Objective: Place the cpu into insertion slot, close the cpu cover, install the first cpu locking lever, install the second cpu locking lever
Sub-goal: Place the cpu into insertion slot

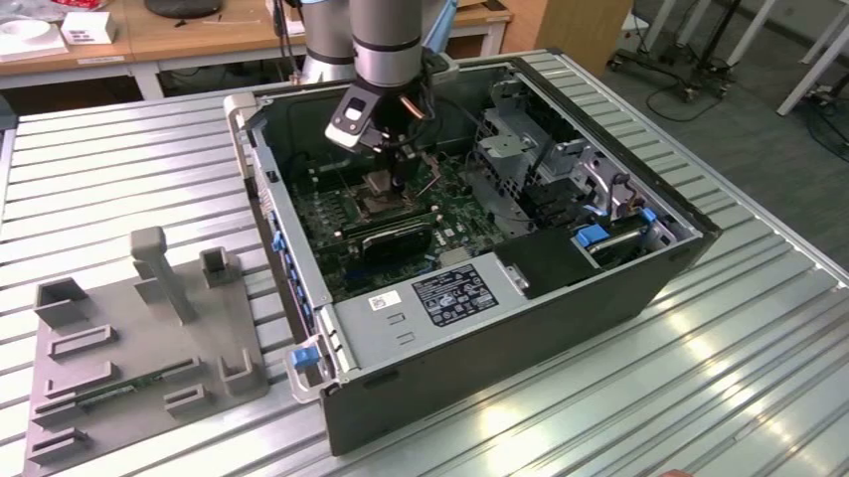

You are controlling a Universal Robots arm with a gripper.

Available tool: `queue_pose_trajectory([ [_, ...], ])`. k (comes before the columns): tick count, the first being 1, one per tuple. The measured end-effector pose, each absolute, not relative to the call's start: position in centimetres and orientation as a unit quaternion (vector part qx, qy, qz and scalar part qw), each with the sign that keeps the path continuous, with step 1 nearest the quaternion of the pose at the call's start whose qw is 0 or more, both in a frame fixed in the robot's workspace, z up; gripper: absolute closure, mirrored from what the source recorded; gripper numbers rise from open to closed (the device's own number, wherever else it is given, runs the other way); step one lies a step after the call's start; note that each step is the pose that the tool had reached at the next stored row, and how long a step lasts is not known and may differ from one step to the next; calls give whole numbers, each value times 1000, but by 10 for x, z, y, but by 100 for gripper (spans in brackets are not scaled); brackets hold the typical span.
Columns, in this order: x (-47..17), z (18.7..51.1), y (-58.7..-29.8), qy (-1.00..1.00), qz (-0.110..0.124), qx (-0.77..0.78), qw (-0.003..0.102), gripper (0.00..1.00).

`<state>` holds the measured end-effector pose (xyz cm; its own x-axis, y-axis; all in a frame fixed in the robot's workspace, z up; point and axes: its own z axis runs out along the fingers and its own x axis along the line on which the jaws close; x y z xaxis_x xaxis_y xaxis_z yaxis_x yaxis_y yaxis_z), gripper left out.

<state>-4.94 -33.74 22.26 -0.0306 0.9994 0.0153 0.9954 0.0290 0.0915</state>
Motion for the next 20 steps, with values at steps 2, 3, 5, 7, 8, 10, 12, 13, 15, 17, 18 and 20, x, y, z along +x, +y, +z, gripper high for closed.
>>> queue_pose_trajectory([
  [2,-49,221,-337,717,38,696,27,46],
  [3,-50,220,-337,717,38,696,27,46],
  [5,-50,219,-337,717,38,696,27,46],
  [7,-50,218,-337,717,38,696,27,46],
  [8,-51,218,-337,717,38,696,27,46],
  [10,-52,217,-337,717,38,696,27,46],
  [12,-52,216,-337,717,38,696,27,46],
  [13,-52,216,-337,717,38,696,27,46],
  [15,-53,214,-337,717,38,696,27,46],
  [17,-53,213,-337,716,38,696,27,46],
  [18,-54,213,-337,716,38,696,27,46],
  [20,-54,211,-337,716,38,696,27,46],
])
